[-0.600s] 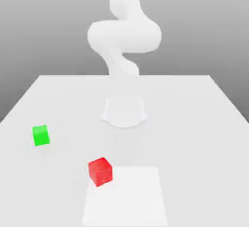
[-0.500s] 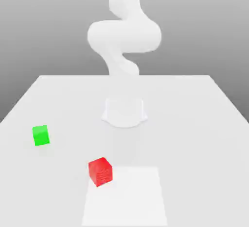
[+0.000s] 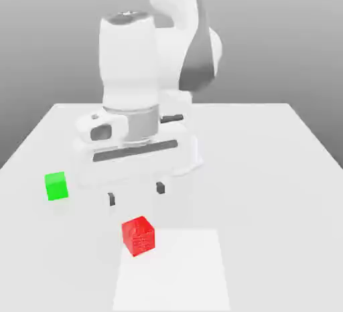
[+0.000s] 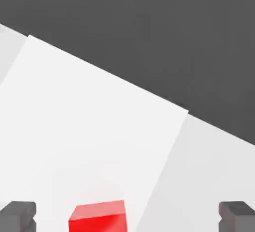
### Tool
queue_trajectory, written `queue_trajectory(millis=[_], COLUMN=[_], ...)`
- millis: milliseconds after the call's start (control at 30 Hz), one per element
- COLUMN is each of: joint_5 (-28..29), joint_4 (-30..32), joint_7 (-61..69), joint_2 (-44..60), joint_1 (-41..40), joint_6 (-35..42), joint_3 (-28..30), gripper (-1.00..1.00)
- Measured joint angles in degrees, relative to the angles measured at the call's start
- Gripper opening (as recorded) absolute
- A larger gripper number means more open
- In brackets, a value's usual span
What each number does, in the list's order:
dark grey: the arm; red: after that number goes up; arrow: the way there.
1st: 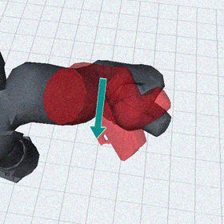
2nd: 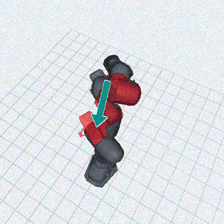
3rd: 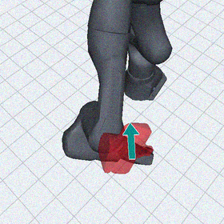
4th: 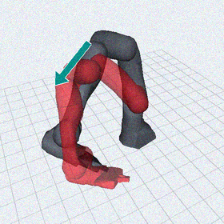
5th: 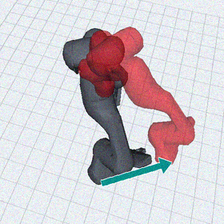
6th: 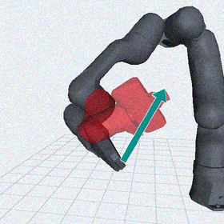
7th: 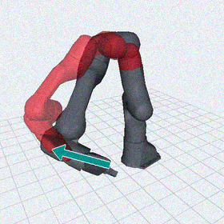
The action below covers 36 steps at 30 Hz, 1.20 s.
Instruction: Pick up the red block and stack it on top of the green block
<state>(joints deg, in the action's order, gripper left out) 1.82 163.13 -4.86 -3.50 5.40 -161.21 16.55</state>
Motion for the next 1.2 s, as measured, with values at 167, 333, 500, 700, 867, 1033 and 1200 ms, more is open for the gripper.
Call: queue_trajectory(millis=[167, 333, 500, 700, 867, 1033, 1200], joint_5=[-9.5, -13.4, -13.2, -2.7, 2.7, 7.6, 11.6], joint_4=[-0.5, -1.2, -1.2, 0.4, 1.5, 2.2, 3.3], joint_7=[8.1, 11.1, 10.9, 3.4, -1.3, -6.1, -10.3], joint_2=[10.4, 15.5, 15.4, 4.9, -2.4, -7.3, -10.9], joint_1=[-2.2, -7.0, -7.2, -5.8, -12.0, -21.8, -32.7], joint_6=[-8.3, -12.6, -12.4, -3.7, 2.1, 5.6, 8.0], joint_3=[-4.4, -10.2, -10.3, -6.1, -3.4, 2.1, 6.9], gripper=[0.00, -1.00, -1.00, -1.00, -1.00, -1.00, -1.00])
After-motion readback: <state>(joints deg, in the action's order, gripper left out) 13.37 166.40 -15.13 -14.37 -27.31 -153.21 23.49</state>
